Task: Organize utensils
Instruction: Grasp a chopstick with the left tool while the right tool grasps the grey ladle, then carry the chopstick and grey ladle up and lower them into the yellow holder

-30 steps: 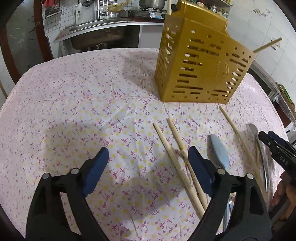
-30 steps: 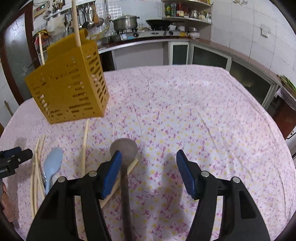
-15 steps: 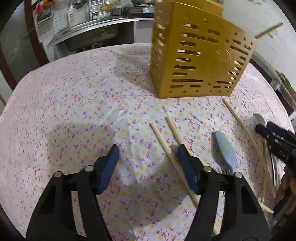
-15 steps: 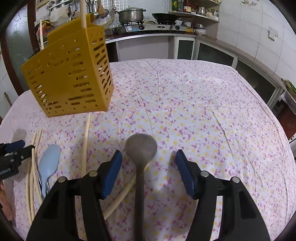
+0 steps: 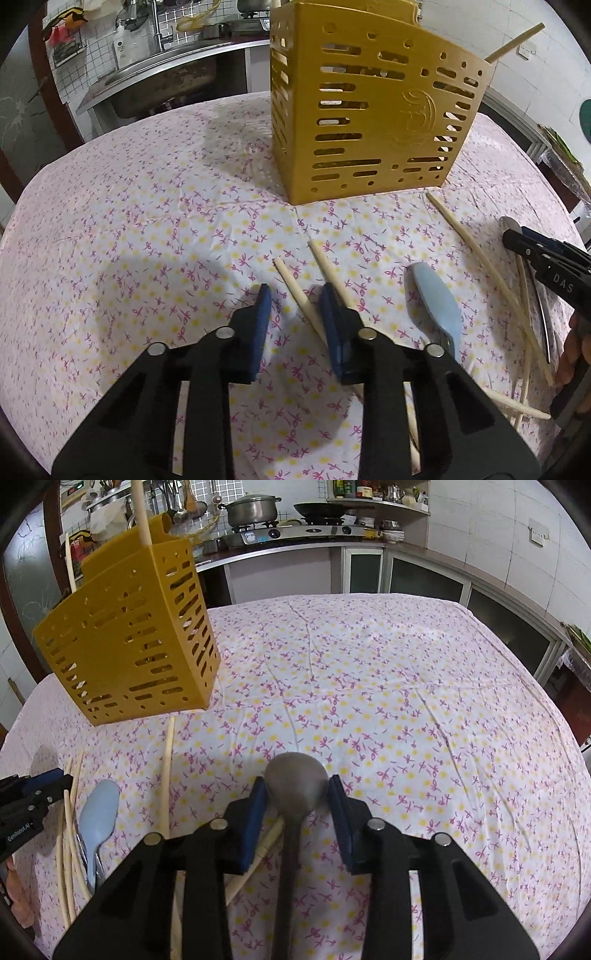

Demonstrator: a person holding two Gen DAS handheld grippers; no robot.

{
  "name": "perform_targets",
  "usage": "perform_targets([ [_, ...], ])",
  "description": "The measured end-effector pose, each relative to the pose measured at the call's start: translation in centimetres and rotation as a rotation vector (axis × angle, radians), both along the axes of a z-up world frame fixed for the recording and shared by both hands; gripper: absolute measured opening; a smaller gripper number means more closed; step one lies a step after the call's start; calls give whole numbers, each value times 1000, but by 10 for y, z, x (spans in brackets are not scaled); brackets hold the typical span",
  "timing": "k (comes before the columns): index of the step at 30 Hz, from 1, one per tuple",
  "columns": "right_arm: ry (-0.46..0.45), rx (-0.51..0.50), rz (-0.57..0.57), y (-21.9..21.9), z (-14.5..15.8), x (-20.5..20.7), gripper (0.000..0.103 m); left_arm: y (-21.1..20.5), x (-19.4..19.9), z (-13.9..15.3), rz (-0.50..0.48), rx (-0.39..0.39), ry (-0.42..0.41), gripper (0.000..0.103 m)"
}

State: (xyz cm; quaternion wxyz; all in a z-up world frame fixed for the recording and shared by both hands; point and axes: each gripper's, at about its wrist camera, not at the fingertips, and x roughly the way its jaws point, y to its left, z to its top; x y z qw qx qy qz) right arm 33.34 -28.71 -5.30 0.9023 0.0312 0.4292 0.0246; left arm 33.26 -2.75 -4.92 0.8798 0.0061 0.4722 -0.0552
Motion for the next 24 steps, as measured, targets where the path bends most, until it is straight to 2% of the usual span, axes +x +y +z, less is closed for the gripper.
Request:
perform_targets([
  [3,-3,5,1,-1,1,1,35,1,-1,-1,-5,-16,5,15],
  [14,-39,55,-11,-19,18,-22,34,17,-4,6,3,-70,30,9],
  [24,-77,116,-14,-31,29,-49,34,33,-28,37,-5,-92,-50,5],
])
